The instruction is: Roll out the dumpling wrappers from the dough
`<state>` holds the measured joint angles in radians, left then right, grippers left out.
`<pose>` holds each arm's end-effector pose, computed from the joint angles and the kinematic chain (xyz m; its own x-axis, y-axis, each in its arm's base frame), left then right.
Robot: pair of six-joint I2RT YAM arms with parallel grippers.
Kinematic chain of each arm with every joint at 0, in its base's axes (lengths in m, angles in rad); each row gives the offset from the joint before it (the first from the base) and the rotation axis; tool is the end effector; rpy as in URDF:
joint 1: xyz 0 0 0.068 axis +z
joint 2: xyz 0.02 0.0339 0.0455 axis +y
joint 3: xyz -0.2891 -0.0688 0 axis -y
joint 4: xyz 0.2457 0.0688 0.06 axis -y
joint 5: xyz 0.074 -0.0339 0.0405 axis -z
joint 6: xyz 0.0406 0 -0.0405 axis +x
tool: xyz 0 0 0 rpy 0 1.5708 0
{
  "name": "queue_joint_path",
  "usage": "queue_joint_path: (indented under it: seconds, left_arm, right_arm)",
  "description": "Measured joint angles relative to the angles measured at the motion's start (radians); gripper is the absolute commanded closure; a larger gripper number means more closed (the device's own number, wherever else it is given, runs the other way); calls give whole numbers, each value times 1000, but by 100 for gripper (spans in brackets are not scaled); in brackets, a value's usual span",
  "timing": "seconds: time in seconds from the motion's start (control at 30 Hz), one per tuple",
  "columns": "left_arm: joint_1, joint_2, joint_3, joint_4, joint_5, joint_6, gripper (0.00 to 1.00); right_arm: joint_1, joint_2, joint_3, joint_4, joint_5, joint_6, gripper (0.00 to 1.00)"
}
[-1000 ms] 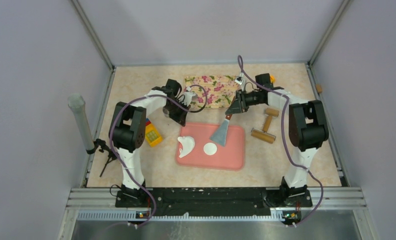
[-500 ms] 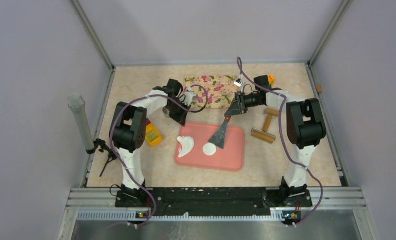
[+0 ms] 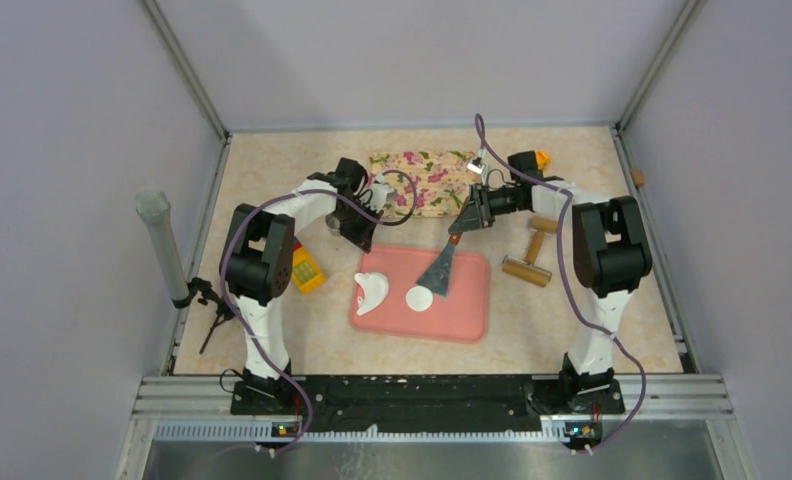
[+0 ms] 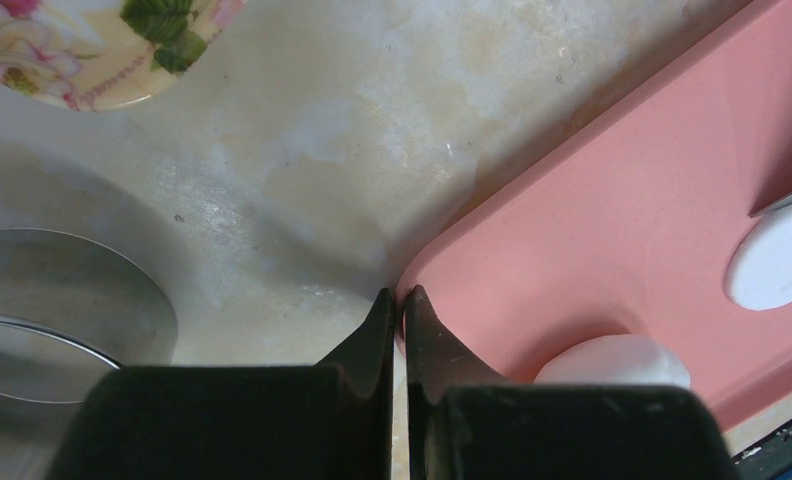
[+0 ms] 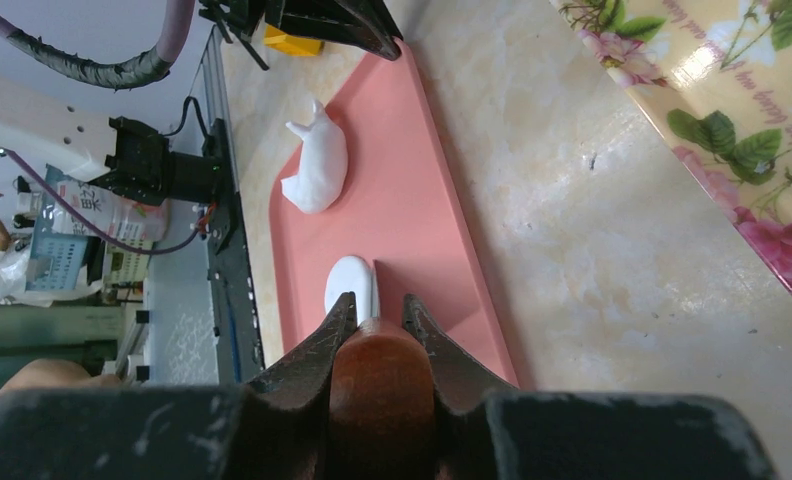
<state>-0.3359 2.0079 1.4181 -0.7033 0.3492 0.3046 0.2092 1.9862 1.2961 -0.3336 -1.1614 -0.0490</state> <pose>0.3832 -0.1485 0.1808 -0.7467 0.5592 -0.3602 0.6522 0.7217 -0.2317 0.3945 0.1218 0.1909 -0.8075 -0.1914 -0.5580 -0.5897 0.2812 0.7570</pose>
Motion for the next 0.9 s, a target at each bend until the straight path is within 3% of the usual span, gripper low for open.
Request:
queue_joint_path:
  seconds: [0.9]
  left_arm:
    - [0, 5, 6, -5, -6, -11, 100]
  right_arm:
    - [4, -3, -7, 11, -75, -3, 100]
